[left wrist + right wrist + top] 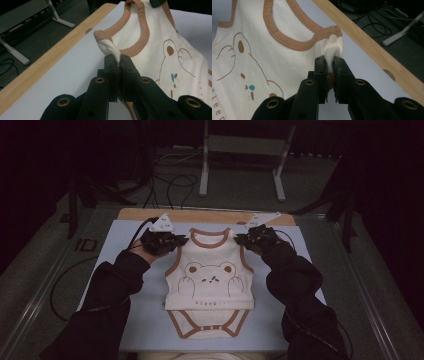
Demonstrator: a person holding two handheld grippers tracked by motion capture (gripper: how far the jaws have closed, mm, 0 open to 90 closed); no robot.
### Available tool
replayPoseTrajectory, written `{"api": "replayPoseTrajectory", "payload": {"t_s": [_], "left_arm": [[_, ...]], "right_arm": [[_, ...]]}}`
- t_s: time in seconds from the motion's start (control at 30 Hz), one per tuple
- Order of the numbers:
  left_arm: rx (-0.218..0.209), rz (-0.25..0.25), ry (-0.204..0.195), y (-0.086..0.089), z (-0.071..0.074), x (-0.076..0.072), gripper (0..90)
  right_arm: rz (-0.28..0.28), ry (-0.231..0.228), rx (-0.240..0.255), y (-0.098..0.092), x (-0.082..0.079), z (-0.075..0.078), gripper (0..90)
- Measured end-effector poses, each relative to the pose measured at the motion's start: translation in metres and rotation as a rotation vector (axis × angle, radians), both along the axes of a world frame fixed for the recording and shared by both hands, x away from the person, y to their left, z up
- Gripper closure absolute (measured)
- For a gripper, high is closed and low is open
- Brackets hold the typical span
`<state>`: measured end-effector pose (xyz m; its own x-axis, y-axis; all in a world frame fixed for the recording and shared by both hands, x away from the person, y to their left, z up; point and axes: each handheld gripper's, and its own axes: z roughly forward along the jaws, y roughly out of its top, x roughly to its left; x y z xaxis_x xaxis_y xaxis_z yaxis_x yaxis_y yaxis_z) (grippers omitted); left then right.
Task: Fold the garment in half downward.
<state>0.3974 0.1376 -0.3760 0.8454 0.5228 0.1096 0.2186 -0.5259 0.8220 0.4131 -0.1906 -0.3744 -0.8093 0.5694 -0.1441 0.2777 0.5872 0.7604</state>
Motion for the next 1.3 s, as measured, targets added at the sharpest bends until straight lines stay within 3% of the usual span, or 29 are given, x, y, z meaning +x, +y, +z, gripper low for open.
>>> {"api": "replayPoseTrajectory", "payload": {"t_s": [0.23, 0.7, 0.9, 1.3], "left_arm": [[0.006, 0.019, -0.029, 0.001, 0.013, 0.003, 86.6], [-0.022, 0.036, -0.084, 0.003, 0.033, 0.008, 86.5], [-0.022, 0.032, -0.087, 0.003, 0.031, 0.006, 86.4], [-0.008, 0.005, -0.069, 0.005, 0.019, -0.004, 86.4]], "right_arm": [[-0.010, -0.024, 0.019, 0.002, 0.002, 0.012, 82.7], [-0.024, -0.078, 0.026, 0.004, 0.006, 0.036, 82.6], [-0.023, -0.091, 0.031, 0.005, 0.004, 0.041, 82.6], [-0.002, -0.073, 0.029, 0.004, -0.005, 0.027, 82.5]]}}
